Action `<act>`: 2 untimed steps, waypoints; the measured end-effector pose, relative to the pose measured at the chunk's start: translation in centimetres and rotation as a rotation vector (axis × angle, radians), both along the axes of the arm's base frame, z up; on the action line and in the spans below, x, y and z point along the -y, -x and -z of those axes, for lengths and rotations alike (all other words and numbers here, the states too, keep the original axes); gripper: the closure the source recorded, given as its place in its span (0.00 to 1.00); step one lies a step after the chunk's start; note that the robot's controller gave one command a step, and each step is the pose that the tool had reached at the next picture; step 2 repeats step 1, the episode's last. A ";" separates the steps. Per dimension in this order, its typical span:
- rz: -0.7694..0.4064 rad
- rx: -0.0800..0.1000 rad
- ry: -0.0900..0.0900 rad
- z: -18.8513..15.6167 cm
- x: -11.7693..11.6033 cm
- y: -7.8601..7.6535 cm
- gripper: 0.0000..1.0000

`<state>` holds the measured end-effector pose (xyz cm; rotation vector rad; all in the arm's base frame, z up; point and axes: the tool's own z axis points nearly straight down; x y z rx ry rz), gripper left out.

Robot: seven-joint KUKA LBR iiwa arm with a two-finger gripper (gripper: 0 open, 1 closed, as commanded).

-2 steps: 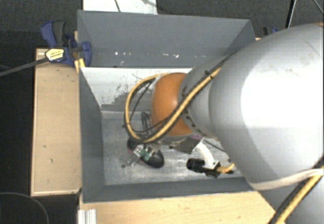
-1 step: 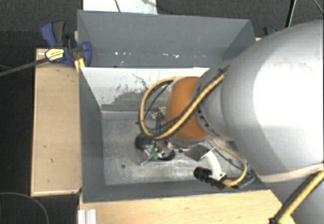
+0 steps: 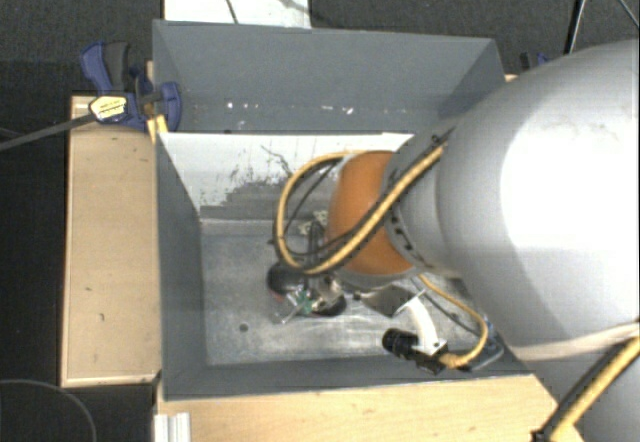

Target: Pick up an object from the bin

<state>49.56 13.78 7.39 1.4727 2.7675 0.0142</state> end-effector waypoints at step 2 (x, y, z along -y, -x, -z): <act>-0.006 -0.006 0.004 -5.2 0.0 -0.1 1.00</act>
Offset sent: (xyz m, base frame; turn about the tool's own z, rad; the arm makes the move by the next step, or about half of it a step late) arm 0.0001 0.0002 0.0493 0.0000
